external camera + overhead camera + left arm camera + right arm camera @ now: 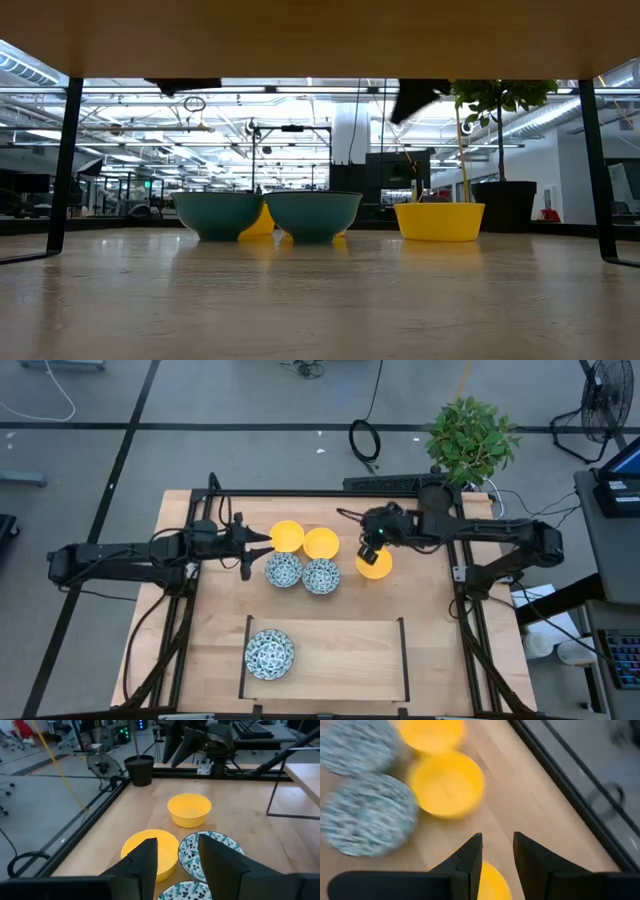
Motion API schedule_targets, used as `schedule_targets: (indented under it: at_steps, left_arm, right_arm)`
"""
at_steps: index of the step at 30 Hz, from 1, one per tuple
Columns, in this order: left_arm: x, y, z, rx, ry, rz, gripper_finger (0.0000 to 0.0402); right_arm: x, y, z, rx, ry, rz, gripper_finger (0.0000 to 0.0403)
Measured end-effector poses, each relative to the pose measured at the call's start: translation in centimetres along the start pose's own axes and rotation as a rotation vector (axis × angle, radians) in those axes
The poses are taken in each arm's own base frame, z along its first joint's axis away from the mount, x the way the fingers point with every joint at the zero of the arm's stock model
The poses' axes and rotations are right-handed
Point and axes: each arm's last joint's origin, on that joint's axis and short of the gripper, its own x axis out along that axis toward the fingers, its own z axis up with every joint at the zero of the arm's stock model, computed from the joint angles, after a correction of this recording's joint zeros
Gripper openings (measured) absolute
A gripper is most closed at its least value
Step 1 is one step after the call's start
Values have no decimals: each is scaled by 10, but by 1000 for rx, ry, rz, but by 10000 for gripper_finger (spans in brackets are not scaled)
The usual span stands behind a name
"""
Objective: Pick & Place Mini bowls
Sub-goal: Put the right yellow bowl on the shelf
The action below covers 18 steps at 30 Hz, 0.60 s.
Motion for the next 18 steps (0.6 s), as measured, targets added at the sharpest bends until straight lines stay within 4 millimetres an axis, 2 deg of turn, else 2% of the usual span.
schedule_targets:
  at_steps: [4,9,18]
  left_arm:
    - [1,1,-1,-19,11,32,142]
    - [1,1,-2,-34,16,45,145]
    - [1,1,-2,-37,16,46,145]
  right_arm:
    - [8,-17,-24,83,214,-62,101]
    - [25,-16,-47,134,294,27,109]
    - [46,-14,-79,201,326,27,119]
